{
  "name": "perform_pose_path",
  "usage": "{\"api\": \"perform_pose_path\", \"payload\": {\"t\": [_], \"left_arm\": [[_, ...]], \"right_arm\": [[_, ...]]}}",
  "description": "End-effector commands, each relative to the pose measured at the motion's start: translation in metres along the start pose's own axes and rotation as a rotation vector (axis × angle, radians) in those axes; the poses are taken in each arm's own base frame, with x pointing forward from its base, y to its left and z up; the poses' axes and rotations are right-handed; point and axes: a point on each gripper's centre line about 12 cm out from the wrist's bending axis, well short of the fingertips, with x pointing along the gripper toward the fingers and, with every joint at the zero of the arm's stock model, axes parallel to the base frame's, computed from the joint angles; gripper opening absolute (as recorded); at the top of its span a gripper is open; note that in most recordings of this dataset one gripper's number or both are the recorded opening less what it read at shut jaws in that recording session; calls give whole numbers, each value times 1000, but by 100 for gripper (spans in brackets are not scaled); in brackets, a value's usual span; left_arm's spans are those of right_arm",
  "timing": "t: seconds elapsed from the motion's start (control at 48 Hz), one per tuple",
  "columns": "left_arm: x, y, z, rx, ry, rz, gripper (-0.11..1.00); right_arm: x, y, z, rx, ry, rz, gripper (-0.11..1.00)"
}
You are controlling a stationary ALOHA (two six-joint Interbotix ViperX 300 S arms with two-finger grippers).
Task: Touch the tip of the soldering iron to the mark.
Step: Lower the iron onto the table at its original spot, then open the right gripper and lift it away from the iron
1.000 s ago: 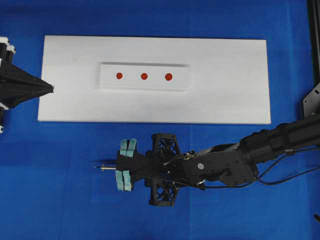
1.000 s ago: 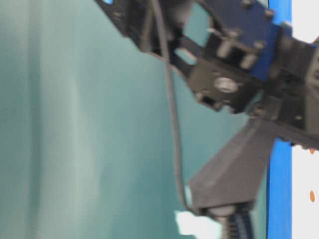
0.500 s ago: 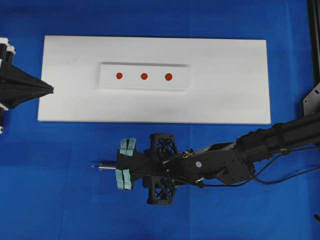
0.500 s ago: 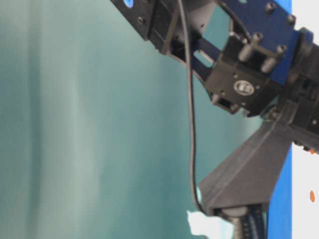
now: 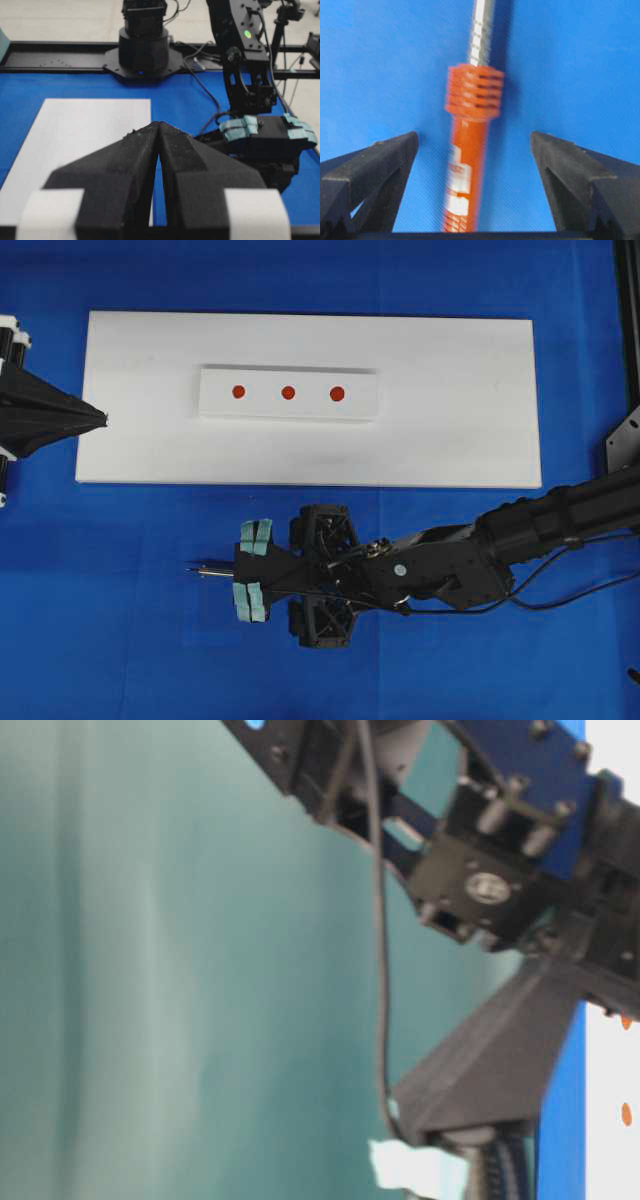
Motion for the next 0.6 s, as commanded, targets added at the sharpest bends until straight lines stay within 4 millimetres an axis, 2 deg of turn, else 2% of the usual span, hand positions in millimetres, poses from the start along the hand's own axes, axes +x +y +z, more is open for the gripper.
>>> {"api": "perform_pose_path", "payload": {"t": [0.0,0.083,0.187,0.292,0.375,0.583], "left_arm": [[2,-1,6,0,-17,-5,2],[2,-1,6,-1,-18,-5,2],[2,-1,6,-1,-18,-5,2],[2,-1,6,-1,-18,-5,2],[2,-1,6,-1,-18,-5,2],[2,-1,6,-1,-18,-5,2]], "right_arm": [[-39,1,21,14,-63,13,86],[-61,-3,27,18,-68,-4,86],[-99,-6,35,21,-92,-20,86],[-122,-9,38,17,-112,-33,85],[-129,-12,39,11,-109,-53,85],[-128,-27,44,-2,-118,-98,85]]}}
